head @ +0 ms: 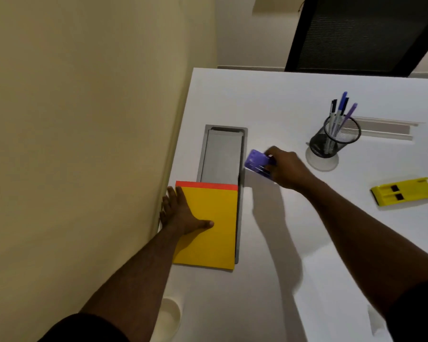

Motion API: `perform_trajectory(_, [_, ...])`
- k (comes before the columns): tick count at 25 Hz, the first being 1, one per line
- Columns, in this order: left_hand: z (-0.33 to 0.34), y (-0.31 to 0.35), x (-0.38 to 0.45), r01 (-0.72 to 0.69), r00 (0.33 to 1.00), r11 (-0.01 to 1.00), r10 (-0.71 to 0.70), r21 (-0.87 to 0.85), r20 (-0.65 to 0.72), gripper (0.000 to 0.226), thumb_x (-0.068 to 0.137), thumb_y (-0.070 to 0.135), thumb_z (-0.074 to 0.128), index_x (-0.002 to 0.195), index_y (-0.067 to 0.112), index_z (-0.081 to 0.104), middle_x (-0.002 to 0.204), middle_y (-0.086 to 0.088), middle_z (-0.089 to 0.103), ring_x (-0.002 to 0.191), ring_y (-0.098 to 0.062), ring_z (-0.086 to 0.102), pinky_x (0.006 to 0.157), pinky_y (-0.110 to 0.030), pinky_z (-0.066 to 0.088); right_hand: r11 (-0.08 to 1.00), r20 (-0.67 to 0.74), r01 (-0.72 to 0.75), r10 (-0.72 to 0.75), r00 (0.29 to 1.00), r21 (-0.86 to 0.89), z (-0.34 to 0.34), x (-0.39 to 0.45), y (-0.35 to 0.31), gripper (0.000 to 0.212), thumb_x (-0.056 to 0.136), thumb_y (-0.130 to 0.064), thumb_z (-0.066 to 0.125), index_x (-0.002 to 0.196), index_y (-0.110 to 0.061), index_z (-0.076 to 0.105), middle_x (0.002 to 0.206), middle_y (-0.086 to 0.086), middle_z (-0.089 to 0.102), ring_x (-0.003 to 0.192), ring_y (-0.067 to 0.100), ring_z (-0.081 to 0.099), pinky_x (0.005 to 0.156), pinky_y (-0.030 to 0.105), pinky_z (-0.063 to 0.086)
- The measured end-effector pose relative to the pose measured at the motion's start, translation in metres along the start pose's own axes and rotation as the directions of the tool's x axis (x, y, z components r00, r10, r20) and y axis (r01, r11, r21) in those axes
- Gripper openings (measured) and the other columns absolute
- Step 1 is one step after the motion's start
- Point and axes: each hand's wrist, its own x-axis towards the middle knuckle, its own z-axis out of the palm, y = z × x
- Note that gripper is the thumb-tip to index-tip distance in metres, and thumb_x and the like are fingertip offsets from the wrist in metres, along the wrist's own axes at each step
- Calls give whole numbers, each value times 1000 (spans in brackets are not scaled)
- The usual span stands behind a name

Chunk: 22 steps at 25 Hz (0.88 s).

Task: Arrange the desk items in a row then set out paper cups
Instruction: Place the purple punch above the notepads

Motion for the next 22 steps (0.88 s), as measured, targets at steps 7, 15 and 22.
perform_trajectory(7, [0, 1, 1, 10, 1000, 999, -9, 41, -24, 152, 57, 71, 77, 150, 15, -29, 160, -11, -31, 150, -37, -18, 120, -56, 11, 977, 203, 209, -214, 956, 47, 72, 63, -112, 37, 89, -12, 63, 124, -9, 52, 118, 15, 64, 104, 28, 62, 89, 36, 51])
perform_trajectory(15, [1, 5, 2, 20, 999, 998, -18, 56, -28, 150, 58, 70, 77, 150, 15, -28, 160, -11, -32, 150, -37, -19, 121, -54, 9, 977, 121, 212, -211, 970, 10, 97, 76, -107, 50, 88, -22, 65, 134, -11, 49, 129, 14, 55, 117, 28, 54, 96, 38, 47])
perform_trajectory(22, [-8, 10, -2, 36, 998, 999, -37, 28, 44, 152, 60, 64, 80, 147, 14, -34, 157, -12, -36, 149, -38, -23, 121, -56, 5, 981, -338, 81, -17, 941, 175, 91, 3, -27, 41, 90, -30, 61, 126, -11, 56, 124, 10, 61, 112, 24, 55, 91, 36, 46])
